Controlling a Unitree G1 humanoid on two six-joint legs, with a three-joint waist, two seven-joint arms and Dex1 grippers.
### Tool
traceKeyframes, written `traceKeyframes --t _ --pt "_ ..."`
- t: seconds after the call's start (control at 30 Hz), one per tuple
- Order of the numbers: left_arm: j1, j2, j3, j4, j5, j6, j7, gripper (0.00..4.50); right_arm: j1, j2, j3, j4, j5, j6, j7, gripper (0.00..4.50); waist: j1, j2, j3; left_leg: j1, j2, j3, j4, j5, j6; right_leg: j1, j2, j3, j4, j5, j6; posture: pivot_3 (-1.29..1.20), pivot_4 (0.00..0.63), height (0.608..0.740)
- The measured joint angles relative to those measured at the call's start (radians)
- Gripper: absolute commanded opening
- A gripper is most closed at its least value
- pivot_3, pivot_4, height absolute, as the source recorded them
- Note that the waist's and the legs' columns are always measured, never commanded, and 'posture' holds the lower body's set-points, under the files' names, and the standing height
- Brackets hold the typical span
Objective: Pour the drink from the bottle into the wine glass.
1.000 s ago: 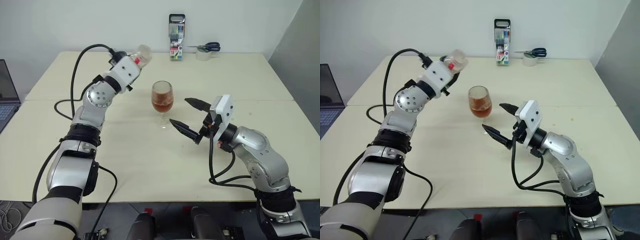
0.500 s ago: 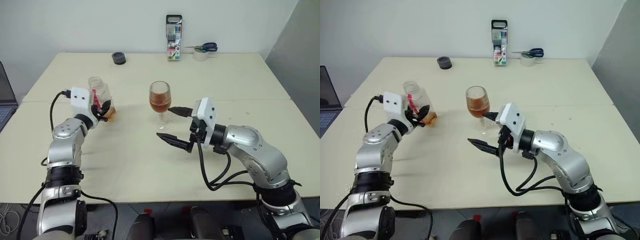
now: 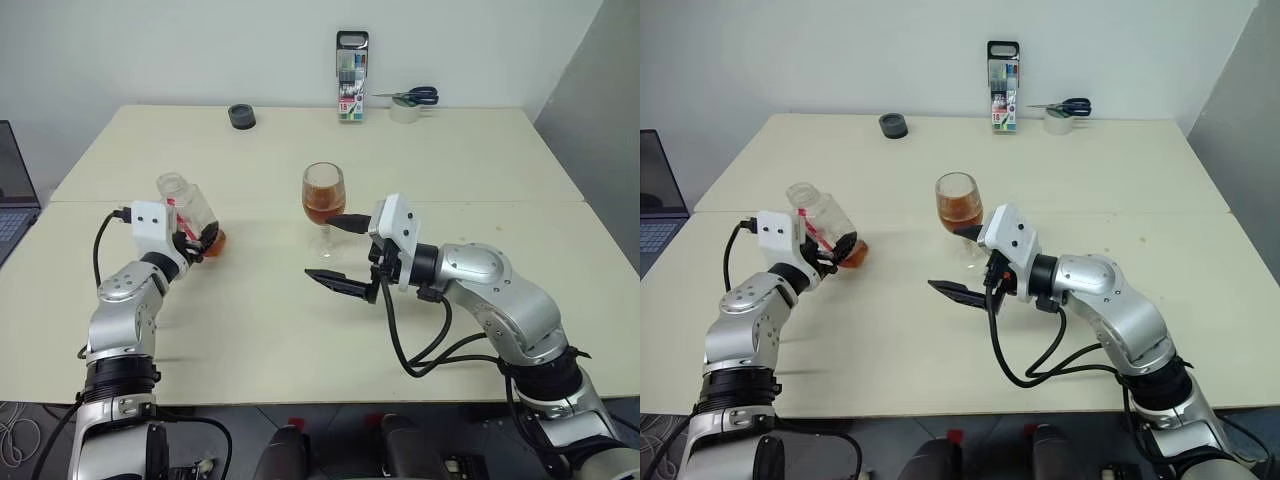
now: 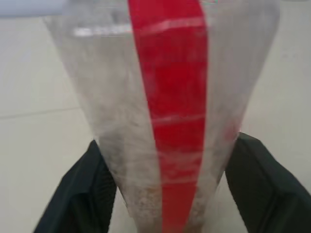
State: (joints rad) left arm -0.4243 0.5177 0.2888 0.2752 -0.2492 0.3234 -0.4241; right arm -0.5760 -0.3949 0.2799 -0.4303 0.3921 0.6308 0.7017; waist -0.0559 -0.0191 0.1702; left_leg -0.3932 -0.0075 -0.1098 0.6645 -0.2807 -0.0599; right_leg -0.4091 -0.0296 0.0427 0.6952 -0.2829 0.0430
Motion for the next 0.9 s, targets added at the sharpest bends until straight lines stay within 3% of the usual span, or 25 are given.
traceKeyframes --t 0.07,0.4,0.57,0.9 --pt "0.000 -0.001 -0.002 0.005 0.000 -0.001 -0.001 4.50 0.000 0.004 0.000 0.000 -0.005 0.000 0.001 4.50 0.000 0.000 0.000 0.000 0.000 0.000 0.000 0.000 0.000 0.000 0.000 0.000 0.000 0.000 0.000 0.00 0.150 0.740" --pt "0.010 0.000 -0.045 0.013 0.038 -0.070 -0.003 4.50 0.027 0.009 0.029 0.044 -0.066 -0.065 0.014 4.50 0.000 0.000 0.000 0.000 0.000 0.001 0.000 0.000 0.000 0.000 0.000 0.000 -0.001 0.000 0.000 0.00 0.150 0.740" --pt "0.115 -0.003 -0.044 -0.024 0.038 -0.075 0.008 4.50 0.168 0.028 0.041 0.137 -0.164 -0.213 -0.033 4.50 0.001 0.000 0.000 0.000 0.000 0.001 -0.001 0.000 0.000 0.000 0.000 0.001 -0.001 0.000 0.000 0.00 0.150 0.740" --pt "0.342 -0.046 0.004 -0.308 0.024 -0.052 0.110 4.50 0.429 0.274 -0.102 0.184 -0.214 -0.427 -0.329 4.50 0.009 0.000 0.000 0.001 0.001 0.000 -0.002 0.000 0.000 0.001 -0.001 0.001 -0.003 0.000 0.000 0.00 0.150 0.740"
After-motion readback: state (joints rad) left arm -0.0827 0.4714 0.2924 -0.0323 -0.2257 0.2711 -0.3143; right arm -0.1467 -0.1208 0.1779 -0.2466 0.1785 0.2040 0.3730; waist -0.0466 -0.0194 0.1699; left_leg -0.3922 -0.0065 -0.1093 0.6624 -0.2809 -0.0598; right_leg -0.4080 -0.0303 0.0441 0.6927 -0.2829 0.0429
